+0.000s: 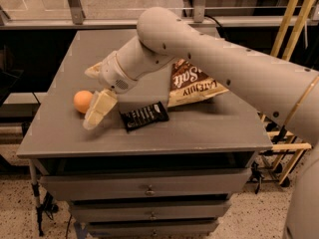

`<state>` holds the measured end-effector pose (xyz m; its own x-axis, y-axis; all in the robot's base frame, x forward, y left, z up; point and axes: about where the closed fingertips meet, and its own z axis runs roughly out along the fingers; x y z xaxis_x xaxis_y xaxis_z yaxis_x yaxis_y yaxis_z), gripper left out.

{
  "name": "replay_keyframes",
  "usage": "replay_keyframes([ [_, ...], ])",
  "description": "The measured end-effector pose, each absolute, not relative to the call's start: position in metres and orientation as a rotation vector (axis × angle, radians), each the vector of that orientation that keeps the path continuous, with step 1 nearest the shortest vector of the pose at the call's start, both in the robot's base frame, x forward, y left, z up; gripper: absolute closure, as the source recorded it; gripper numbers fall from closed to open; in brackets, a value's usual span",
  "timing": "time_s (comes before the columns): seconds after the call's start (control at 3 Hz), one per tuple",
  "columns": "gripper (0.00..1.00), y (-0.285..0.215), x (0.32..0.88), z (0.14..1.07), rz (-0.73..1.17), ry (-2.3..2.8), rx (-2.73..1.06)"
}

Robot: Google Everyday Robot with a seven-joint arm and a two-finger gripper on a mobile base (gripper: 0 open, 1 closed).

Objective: Pick orange

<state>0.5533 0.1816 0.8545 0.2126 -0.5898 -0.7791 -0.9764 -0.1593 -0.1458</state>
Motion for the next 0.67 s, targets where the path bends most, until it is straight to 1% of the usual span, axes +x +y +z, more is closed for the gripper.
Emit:
replay_keyframes([
  [0.33, 0.00, 0.1820, 0.5567, 0.8497, 0.762, 1.456, -1.837],
  [0.67, 0.18, 0.1809, 0.5591, 0.8447, 0.765, 1.462, -1.835],
])
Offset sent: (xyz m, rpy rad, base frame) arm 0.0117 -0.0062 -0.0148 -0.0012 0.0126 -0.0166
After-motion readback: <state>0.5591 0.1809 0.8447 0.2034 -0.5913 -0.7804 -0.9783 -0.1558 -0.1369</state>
